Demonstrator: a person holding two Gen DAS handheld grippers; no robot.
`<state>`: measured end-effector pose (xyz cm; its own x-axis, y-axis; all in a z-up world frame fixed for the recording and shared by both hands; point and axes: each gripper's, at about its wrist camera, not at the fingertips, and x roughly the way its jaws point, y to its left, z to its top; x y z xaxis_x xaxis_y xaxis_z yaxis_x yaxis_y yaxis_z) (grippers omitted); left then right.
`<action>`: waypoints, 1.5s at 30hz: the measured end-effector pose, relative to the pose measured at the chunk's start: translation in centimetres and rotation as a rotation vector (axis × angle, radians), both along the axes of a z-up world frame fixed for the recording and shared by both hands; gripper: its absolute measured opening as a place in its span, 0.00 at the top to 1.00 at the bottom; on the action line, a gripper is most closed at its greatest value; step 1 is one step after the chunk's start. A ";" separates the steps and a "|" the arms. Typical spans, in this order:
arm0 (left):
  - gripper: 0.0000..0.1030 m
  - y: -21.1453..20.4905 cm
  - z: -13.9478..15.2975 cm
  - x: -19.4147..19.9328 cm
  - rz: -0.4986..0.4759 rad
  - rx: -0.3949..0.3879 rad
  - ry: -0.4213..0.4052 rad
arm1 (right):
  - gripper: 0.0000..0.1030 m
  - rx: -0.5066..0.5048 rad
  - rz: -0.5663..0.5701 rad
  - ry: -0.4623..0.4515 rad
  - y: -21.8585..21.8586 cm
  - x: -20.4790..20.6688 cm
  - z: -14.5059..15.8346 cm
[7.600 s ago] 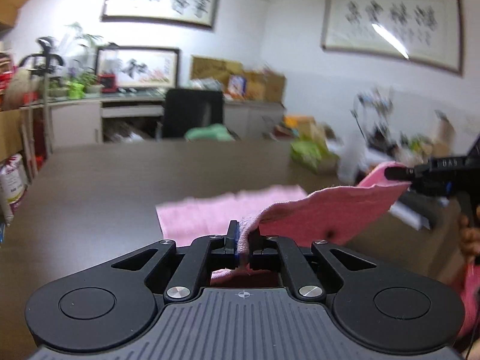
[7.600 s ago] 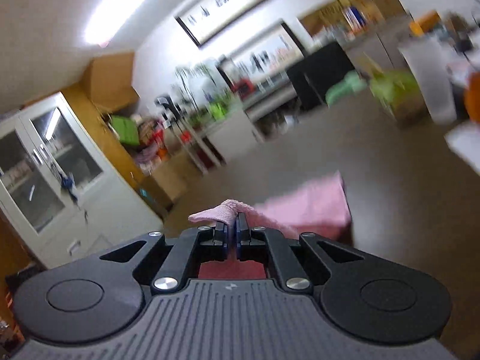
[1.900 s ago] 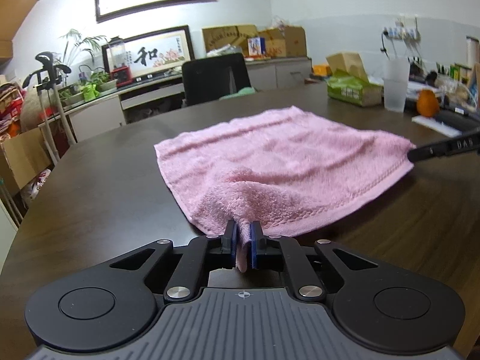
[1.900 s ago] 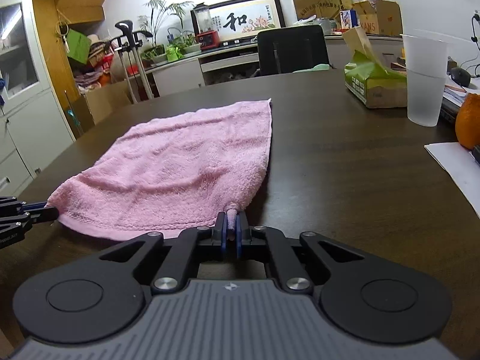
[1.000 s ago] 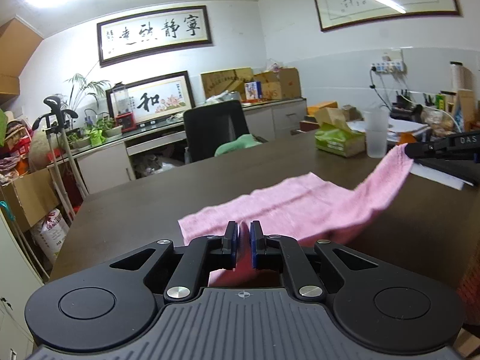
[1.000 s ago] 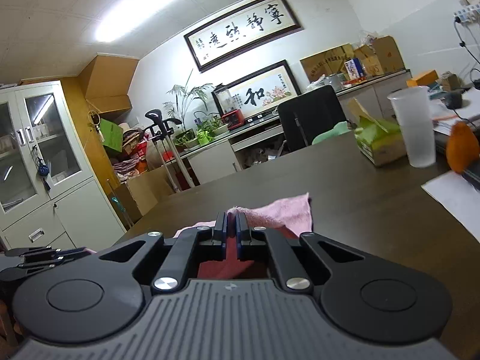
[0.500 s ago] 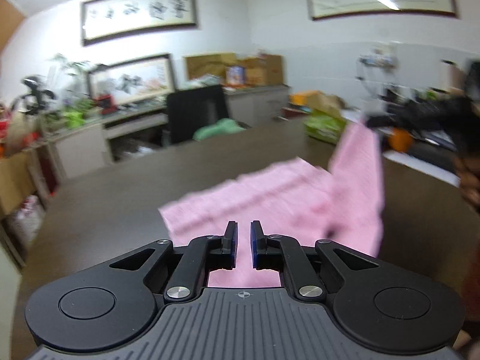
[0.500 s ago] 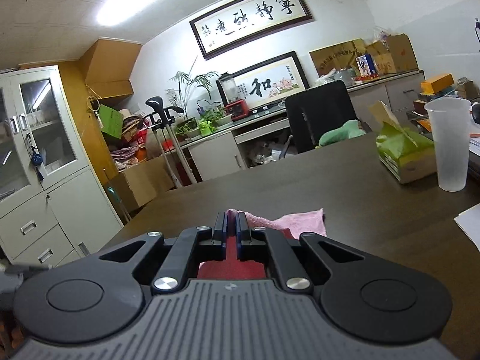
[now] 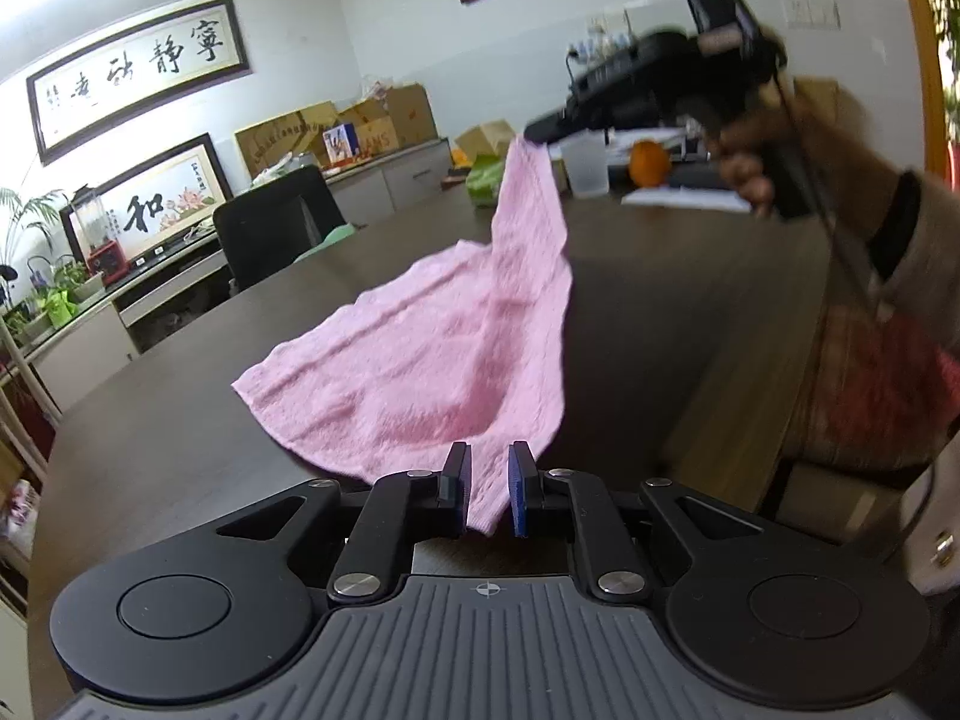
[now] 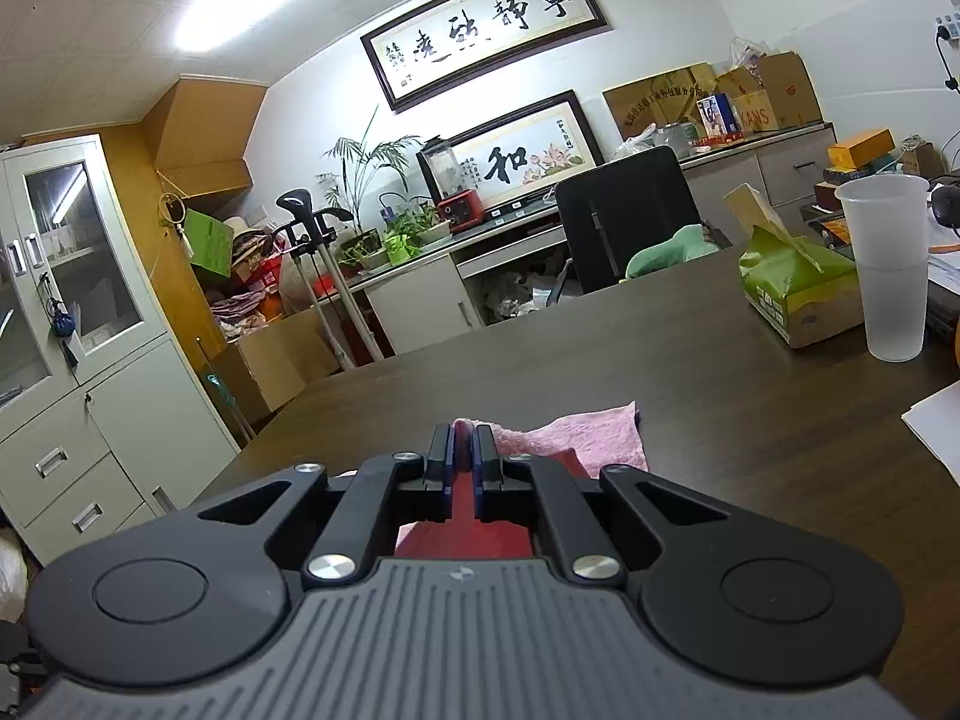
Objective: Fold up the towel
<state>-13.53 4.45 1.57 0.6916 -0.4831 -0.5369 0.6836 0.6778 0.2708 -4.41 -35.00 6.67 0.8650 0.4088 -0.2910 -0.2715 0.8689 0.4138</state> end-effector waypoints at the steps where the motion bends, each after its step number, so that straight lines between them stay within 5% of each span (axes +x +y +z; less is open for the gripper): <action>1: 0.84 0.0 -0.1 0.1 0.001 0.010 -0.004 | 0.93 0.000 0.002 0.000 0.0 -0.1 0.0; 9: 0.58 -0.5 -0.2 0.0 -0.045 0.093 -0.027 | 0.93 0.004 -0.003 0.012 0.0 0.0 0.1; 11: 0.32 -0.7 -0.3 -0.1 -0.052 0.106 -0.042 | 0.93 0.010 -0.002 0.016 0.0 0.2 0.1; 12: 0.32 -0.9 -0.5 -0.3 -0.051 0.117 -0.069 | 0.93 0.016 -0.001 0.018 0.0 0.3 0.1; 22: 0.38 -2.1 -1.4 0.7 -0.017 0.177 -0.107 | 0.92 0.046 -0.001 0.040 -0.6 0.9 -0.3; 24: 0.45 -2.2 -1.4 0.8 -0.016 0.181 -0.106 | 0.92 0.049 -0.003 0.044 -0.6 0.9 -0.4; 26: 0.68 -2.2 -1.4 0.9 -0.019 0.181 -0.104 | 0.91 0.052 -0.004 0.047 -0.7 1.0 -0.5; 33: 0.93 -2.3 -1.6 1.1 -0.015 0.193 -0.100 | 0.90 0.062 -0.004 0.056 -0.9 1.2 -1.0; 45: 0.96 -1.1 1.9 2.9 0.102 0.047 -0.147 | 0.92 0.053 -0.033 0.033 -1.3 0.6 -0.5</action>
